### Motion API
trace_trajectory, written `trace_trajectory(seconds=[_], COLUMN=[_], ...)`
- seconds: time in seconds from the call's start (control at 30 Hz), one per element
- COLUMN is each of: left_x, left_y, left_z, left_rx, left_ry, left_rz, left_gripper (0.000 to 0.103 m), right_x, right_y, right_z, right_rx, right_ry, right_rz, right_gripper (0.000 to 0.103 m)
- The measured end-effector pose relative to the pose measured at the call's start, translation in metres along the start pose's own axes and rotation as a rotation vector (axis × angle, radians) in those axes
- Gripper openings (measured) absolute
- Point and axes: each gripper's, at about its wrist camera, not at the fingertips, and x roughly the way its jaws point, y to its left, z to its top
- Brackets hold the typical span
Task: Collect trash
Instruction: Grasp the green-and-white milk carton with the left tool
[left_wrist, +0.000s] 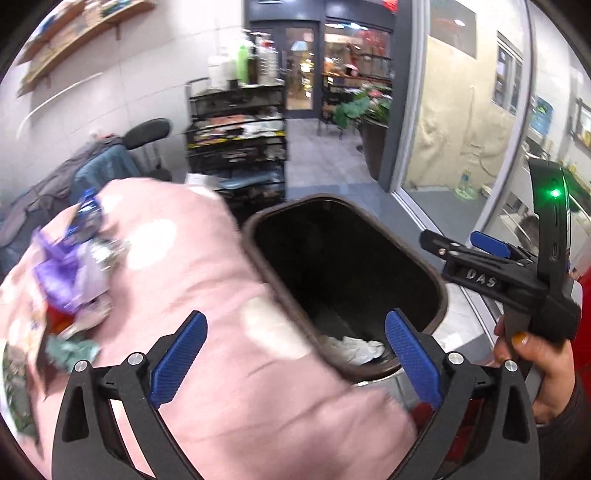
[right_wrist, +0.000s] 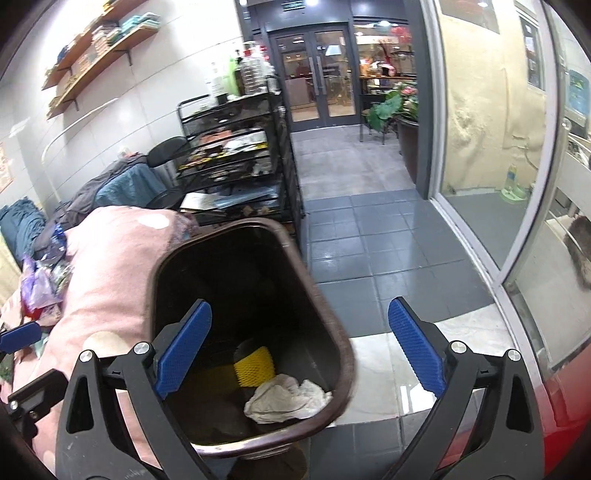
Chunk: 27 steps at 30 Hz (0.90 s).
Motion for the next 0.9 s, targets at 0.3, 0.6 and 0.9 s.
trace_trajectory(seconds=[0.3,0.6,0.9], left_x=[-0.047,-0.079,-0.065], left_y=[0.104,0.221,0.287], left_z=[-0.035,-0.066,-0.091], left_rx=[-0.181,-0.351,-0.441], left_ry=[-0.014,0.036,0.146], left_rz=[0.177,0.399,0.435], left_gripper=[0.097,0.096,0.081], right_x=[-0.006,-0.009,-0.017], right_y=[0.070,0.150,0.222], right_z=[-0.015,-0.030,-0.046], right_rx=[-0.114,-0.260,-0.372], right_ry=[0.027,0.076,0.143], right_rz=[0.165,0.314,0.495], right_gripper=[0.095,0.095,0.095])
